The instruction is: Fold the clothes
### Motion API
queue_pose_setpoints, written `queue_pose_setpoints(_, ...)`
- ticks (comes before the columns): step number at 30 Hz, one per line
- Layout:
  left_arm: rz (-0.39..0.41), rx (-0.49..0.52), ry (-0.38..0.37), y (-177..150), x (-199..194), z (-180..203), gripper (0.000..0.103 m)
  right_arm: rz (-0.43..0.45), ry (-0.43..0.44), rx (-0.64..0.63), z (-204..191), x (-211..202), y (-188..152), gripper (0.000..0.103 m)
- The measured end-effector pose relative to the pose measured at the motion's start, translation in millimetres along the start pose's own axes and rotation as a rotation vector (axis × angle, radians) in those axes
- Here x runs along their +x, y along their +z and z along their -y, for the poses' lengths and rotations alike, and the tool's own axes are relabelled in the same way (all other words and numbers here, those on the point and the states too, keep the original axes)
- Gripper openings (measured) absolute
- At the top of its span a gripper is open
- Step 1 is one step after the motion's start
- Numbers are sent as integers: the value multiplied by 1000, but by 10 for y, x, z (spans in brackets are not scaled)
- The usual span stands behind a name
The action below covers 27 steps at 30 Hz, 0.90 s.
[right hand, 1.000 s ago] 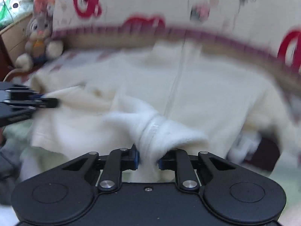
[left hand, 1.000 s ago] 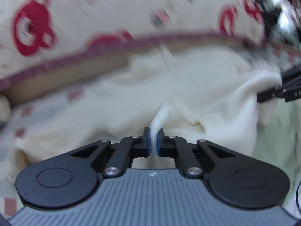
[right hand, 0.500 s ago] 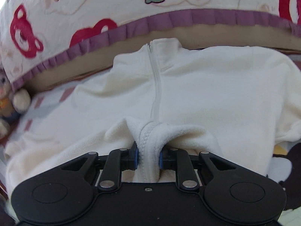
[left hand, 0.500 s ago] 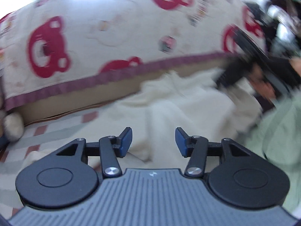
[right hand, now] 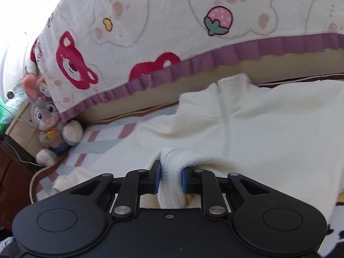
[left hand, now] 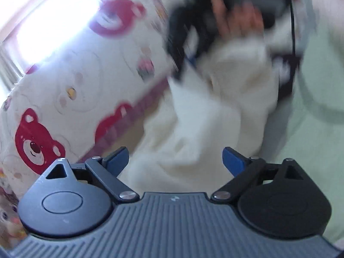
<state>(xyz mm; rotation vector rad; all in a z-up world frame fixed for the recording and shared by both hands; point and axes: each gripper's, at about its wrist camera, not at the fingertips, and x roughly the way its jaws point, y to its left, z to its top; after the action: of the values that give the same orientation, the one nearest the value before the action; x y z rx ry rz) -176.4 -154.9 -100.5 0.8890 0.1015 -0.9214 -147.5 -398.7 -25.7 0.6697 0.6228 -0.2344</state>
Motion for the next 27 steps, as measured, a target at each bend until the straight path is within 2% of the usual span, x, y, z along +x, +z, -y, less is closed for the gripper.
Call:
queue_pose_setpoints(2, -50, -29, -17, -50, 172, -41, 91, 5, -8, 23, 32, 49, 17, 22)
queue_pose_setpoints(4, -107, -118, -7, -88, 322, -206, 61, 3, -22, 15, 50, 105, 44, 26)
queue_pose_setpoints(5, -140, -183, -9, -114, 399, -318, 39, 0, -46, -11, 30, 121, 51, 26)
queue_pose_setpoints(6, -183, -301, -28, -161, 479, -503, 24, -3, -83, -51, -10, 129, 53, 26)
queue_pose_setpoints(7, -219, -421, -51, -218, 554, -691, 21, 0, -114, -93, -58, 118, 42, 28)
queue_pose_setpoints(8, -238, -536, -75, -298, 613, -870, 21, 2, -124, -119, -105, 87, 20, 29)
queue_pose_setpoints(10, -261, -690, -79, -436, 698, -1106, 21, -2, -115, -140, -181, -1, -34, 33)
queue_pose_setpoints(13, -304, -772, -37, -566, 739, -1155, 21, 4, -108, -161, -210, -204, -153, 38)
queue_pose_setpoints(15, -333, -827, -9, -652, 766, -1188, 23, 25, -164, -194, -192, -340, -256, 43)
queue_pose_setpoints(16, -347, -854, 5, -695, 779, -1204, 27, 40, -211, -213, -179, -395, -311, 43)
queue_pose_setpoints(17, -362, -882, 19, -739, 793, -1220, 38, 54, -267, -232, -169, -443, -367, 43)
queue_pose_setpoints(18, -376, -909, 34, -782, 806, -1236, 44, 68, -323, -251, -160, -490, -423, 44)
queue_pose_setpoints(19, -390, -936, 48, -825, 820, -1253, 44, 59, -324, -252, -149, -498, -476, 45)
queue_pose_setpoints(21, -419, -990, 77, -912, 846, -1285, 44, 14, -254, -230, -127, -461, -579, 45)
queue_pose_setpoints(23, -418, -989, 93, -938, 822, -1286, 44, -30, -191, -211, -116, -397, -669, 44)
queue_pose_setpoints(26, -394, -985, 110, -912, 675, -1282, 44, -90, -221, -214, -160, -126, -730, 46)
queue_pose_setpoints(27, -386, -986, 117, -903, 625, -1283, 45, -106, -252, -208, -168, -40, -742, 51)
